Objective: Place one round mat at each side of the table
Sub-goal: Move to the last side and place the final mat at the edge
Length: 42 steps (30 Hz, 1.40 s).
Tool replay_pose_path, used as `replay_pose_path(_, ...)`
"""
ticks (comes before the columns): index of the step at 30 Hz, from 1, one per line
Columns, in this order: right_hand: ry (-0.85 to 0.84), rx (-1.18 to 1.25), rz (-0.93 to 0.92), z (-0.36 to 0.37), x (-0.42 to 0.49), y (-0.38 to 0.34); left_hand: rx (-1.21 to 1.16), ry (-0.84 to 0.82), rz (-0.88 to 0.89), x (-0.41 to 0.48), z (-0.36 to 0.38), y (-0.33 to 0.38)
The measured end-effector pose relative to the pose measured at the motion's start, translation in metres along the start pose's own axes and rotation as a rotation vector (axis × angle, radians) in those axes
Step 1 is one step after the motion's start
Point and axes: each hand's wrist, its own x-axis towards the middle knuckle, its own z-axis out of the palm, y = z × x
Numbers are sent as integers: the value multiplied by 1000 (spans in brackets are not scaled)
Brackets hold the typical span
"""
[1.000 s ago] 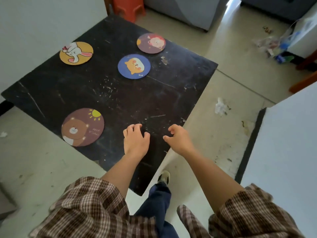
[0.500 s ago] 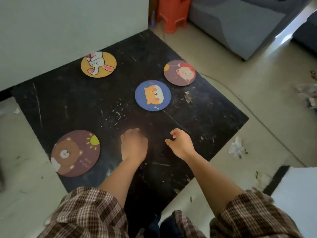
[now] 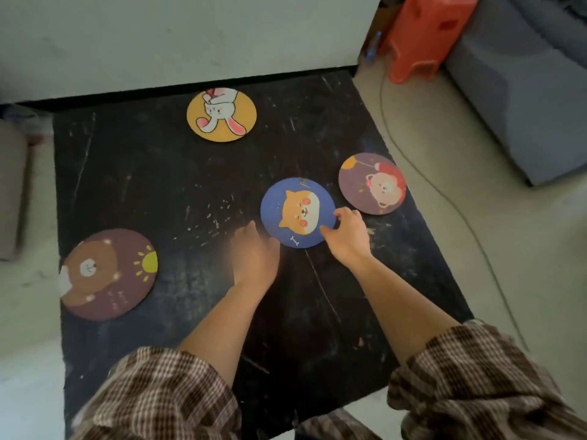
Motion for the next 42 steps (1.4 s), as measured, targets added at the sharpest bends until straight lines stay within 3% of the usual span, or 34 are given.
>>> replay_pose_path(7,-138,2,-115,-13,47,-2,-310,216,-321,4,28,32)
replay_pose_path(13,-187,137,48,-17,67,-6,-528,324,-500,6,37,36)
replay_pose_path(21,-329,227,79,-24,53,5,-619,297,-423,-26,34,18)
replay_pose_path(25,-498,275,149,-26,23,21,-597,154,-275,-57,25,0)
replay_pose_path(28,-600,280,157,-27,-4,38,-598,43,-267,-80,15,-22)
replay_pose_path(36,-558,291,133,-22,-74,78,-659,-156,-268,-135,6,-63)
replay_pose_path(42,-614,163,108,-19,-112,102,-672,-16,-344,-160,13,-81)
